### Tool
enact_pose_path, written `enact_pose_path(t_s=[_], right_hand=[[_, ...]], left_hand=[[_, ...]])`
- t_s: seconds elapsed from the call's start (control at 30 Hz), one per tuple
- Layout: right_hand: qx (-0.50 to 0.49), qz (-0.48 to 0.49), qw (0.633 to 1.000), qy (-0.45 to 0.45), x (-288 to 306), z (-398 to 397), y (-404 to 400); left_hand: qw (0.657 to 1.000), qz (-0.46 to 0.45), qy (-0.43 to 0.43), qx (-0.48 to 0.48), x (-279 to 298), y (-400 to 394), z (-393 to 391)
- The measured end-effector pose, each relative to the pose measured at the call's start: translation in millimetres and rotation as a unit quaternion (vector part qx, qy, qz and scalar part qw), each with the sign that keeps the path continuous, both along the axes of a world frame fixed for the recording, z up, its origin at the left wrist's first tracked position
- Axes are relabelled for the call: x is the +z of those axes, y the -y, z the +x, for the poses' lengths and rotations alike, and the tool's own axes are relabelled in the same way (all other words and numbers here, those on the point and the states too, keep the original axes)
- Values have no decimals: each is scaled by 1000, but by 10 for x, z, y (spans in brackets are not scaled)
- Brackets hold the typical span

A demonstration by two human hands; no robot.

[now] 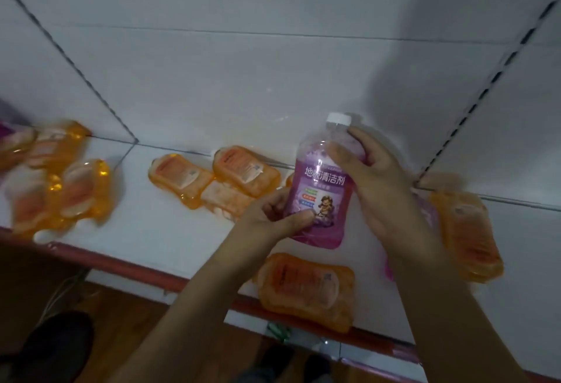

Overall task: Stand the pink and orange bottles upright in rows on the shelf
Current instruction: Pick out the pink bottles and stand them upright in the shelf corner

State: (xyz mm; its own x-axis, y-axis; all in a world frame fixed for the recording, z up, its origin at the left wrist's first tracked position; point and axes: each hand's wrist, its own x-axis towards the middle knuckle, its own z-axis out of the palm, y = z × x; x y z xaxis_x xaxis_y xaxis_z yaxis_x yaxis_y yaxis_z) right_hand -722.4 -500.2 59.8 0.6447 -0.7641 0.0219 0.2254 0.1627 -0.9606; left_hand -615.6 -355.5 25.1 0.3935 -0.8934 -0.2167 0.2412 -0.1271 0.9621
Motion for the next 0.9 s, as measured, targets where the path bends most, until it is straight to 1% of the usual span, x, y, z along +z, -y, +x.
enact_pose_path(t_s=[0.07,0.13,0.33,0.43,0.53,0.73,0.9], right_hand=[[39,-11,999,2,47,222,-72],[84,-28,996,-2,96,436,-193],[192,-96,976,-40,148,1091,-833],[228,-88,968,-55,142,1445,-1307],[246,-80,964,-66,146,1866,-1839],[275,-78,957,-49,109,2761,-2919],[287,-65,954,-48,48,3397,-3469]], left_hand=[[998,-17,-37,55,32,-147,55],[993,-29,-50,99,58,-302,135],[978,-33,-24,203,117,-1051,585],[972,-34,-15,233,136,-1548,875],[964,-37,-22,262,142,-2080,1190],[947,-31,8,319,130,-3182,1916],[938,-16,53,343,109,-3730,2461]])
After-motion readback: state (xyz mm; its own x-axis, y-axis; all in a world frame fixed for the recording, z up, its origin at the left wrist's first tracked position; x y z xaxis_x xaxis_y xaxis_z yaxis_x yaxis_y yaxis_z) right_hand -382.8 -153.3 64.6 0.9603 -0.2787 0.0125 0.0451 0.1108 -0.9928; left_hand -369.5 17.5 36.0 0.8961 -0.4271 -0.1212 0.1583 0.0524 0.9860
